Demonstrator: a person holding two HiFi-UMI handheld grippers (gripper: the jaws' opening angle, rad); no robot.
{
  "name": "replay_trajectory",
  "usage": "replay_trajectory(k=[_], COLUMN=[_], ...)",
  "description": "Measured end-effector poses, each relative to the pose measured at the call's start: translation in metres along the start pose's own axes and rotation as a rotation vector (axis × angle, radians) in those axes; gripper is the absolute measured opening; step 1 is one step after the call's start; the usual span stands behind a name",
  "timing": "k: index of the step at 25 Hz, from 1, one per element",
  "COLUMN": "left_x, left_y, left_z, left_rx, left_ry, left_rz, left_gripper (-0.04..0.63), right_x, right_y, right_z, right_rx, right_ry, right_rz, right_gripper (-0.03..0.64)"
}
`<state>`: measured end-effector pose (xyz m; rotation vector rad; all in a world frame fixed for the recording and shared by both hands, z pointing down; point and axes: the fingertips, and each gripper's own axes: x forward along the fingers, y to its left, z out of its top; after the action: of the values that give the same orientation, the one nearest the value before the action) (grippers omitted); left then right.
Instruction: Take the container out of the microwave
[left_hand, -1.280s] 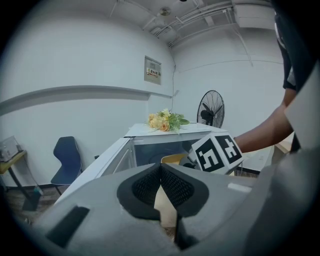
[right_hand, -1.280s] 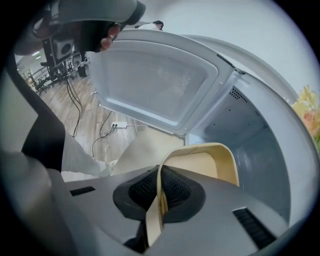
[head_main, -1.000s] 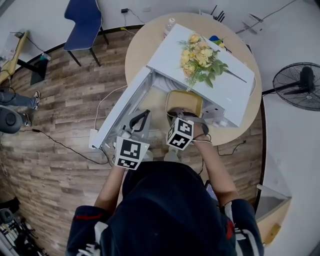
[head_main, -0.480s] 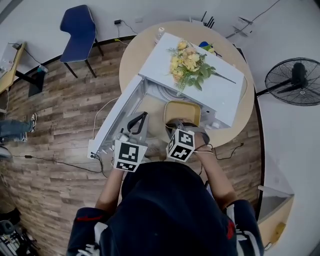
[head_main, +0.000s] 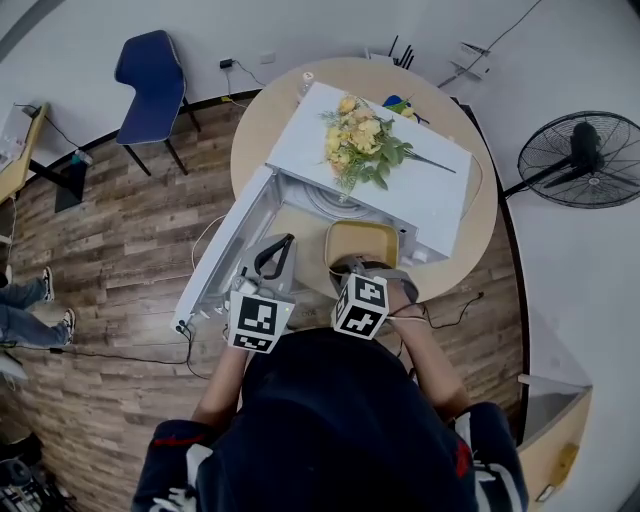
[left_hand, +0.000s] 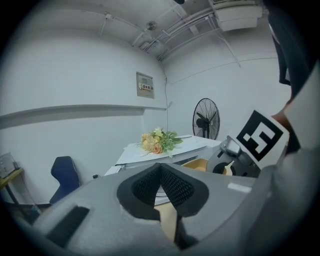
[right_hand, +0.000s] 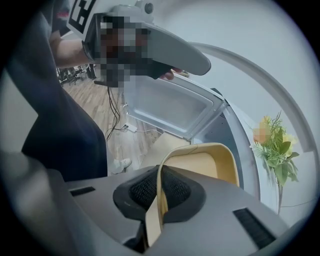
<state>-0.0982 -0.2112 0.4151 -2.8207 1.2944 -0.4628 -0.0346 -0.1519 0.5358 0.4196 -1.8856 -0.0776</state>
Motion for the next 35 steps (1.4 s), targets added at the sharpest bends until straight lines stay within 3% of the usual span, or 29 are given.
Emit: replay_trajectory(k=[35], left_x=[-0.010], left_y=[-0.011], left_z=[-0.001], left_rx=[-0.023], left_ry=[-0.009], left_rz=[-0.006], left_gripper=[0.014], right_x=[0.000], right_y=[0.015], right_z=[-0.005], right_rx=[-0.032], right_ry=[0.043], right_rz=[0.003], right_gripper=[0.012])
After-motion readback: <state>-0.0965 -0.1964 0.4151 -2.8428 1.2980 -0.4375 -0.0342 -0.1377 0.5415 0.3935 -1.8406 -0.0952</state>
